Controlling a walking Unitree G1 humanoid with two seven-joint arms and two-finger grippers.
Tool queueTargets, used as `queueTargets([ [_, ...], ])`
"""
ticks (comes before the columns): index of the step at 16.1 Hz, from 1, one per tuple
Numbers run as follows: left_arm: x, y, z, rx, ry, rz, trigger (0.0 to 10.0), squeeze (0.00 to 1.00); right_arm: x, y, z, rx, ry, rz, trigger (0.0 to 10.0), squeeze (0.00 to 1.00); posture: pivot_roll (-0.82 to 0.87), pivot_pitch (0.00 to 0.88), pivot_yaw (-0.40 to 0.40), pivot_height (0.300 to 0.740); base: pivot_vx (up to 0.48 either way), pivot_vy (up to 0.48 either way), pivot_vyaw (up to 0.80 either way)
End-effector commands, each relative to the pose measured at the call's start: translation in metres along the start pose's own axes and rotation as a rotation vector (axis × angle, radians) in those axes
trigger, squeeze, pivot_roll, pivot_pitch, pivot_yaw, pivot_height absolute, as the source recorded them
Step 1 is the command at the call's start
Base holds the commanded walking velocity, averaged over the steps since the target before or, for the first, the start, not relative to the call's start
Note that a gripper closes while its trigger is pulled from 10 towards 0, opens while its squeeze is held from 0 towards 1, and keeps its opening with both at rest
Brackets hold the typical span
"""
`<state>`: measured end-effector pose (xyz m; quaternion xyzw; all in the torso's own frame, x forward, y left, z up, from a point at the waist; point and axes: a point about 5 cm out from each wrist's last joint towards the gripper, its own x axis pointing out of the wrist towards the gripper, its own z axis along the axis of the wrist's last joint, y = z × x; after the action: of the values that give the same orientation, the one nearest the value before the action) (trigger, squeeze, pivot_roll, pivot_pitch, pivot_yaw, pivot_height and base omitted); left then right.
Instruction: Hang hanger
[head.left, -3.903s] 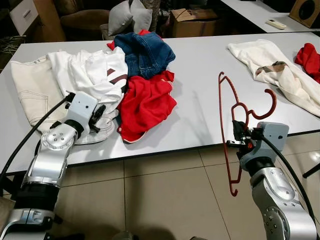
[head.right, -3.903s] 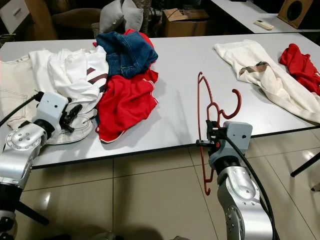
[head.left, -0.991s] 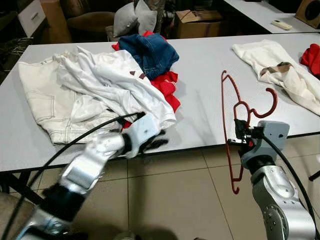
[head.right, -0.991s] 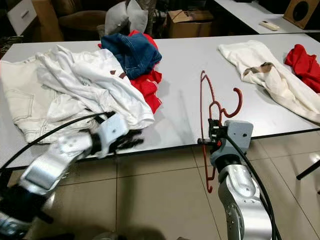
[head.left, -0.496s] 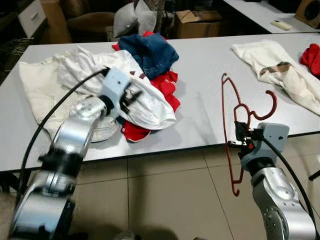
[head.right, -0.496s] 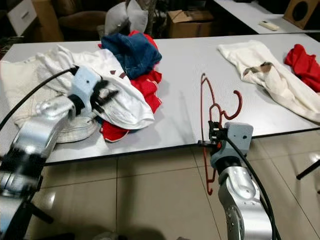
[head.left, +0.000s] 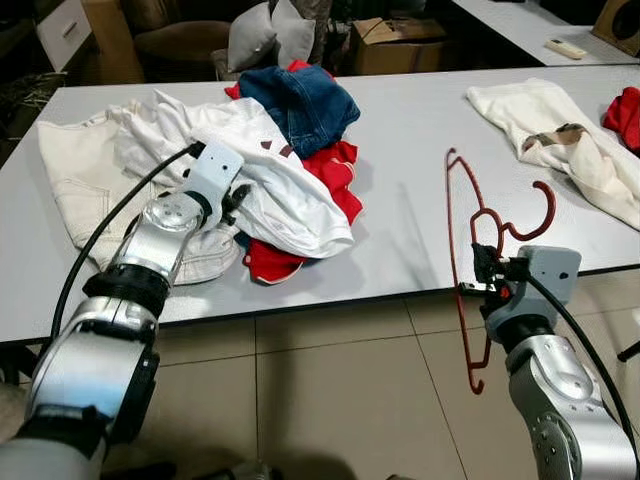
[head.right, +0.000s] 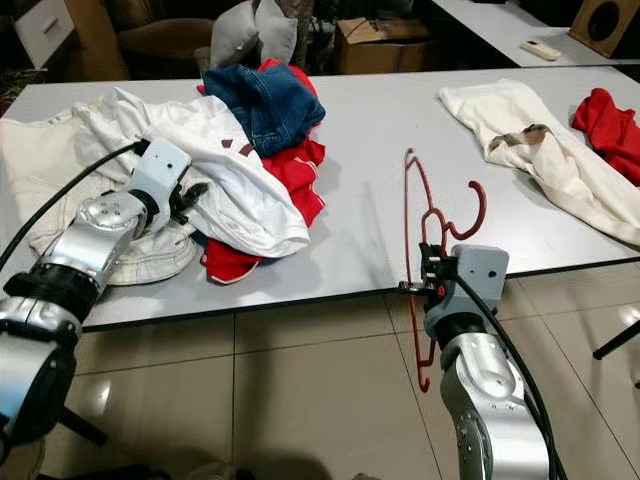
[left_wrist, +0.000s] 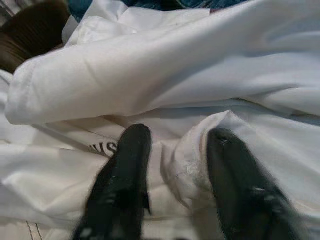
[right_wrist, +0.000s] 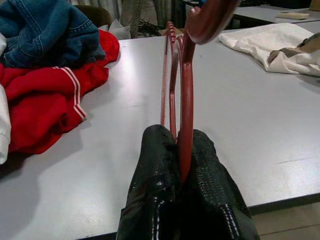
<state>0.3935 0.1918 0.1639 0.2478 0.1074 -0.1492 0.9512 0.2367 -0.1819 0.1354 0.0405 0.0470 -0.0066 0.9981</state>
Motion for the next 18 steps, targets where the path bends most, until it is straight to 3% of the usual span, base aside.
queueTargets([
  [1,0.001,0.001,0.004,0.008,-0.011,0.001,4.2,0.00,-0.001,0.000,0.007,-0.010,-0.023,0.003,10.0,0.00,-0.04,0.027,0.004,0.740,0.000,0.000,0.00],
  [2,0.002,0.000,0.006,-0.005,-0.027,-0.017,1.6,0.00,0.000,0.002,0.007,-0.008,-0.023,0.007,10.0,0.00,-0.04,0.028,0.002,0.740,0.000,0.000,0.00],
  [3,0.003,-0.001,0.006,-0.001,-0.027,-0.017,0.0,0.00,0.000,0.002,0.007,-0.008,-0.023,0.008,10.0,0.00,-0.04,0.027,0.001,0.740,0.000,0.000,0.00],
  [6,0.003,0.000,0.001,0.051,0.010,-0.030,0.0,0.00,0.001,0.002,0.007,-0.008,-0.022,0.011,10.0,0.00,-0.04,0.026,0.001,0.740,0.000,0.000,0.00],
  [13,0.002,0.003,-0.005,0.067,0.067,-0.046,0.0,0.00,0.002,0.002,0.008,-0.008,-0.027,0.010,10.0,0.00,-0.04,0.017,0.001,0.740,0.000,0.000,0.00],
  [16,0.001,0.007,-0.002,0.055,0.030,-0.018,0.0,0.00,0.002,0.003,0.010,-0.023,-0.035,0.051,10.0,0.00,-0.04,0.014,0.004,0.740,0.000,0.000,0.00],
  [18,-0.004,0.018,0.007,-0.014,-0.073,0.050,0.0,0.00,-0.005,0.010,0.020,-0.006,-0.067,0.223,10.0,0.00,-0.04,0.011,0.019,0.740,0.000,0.000,0.00],
])
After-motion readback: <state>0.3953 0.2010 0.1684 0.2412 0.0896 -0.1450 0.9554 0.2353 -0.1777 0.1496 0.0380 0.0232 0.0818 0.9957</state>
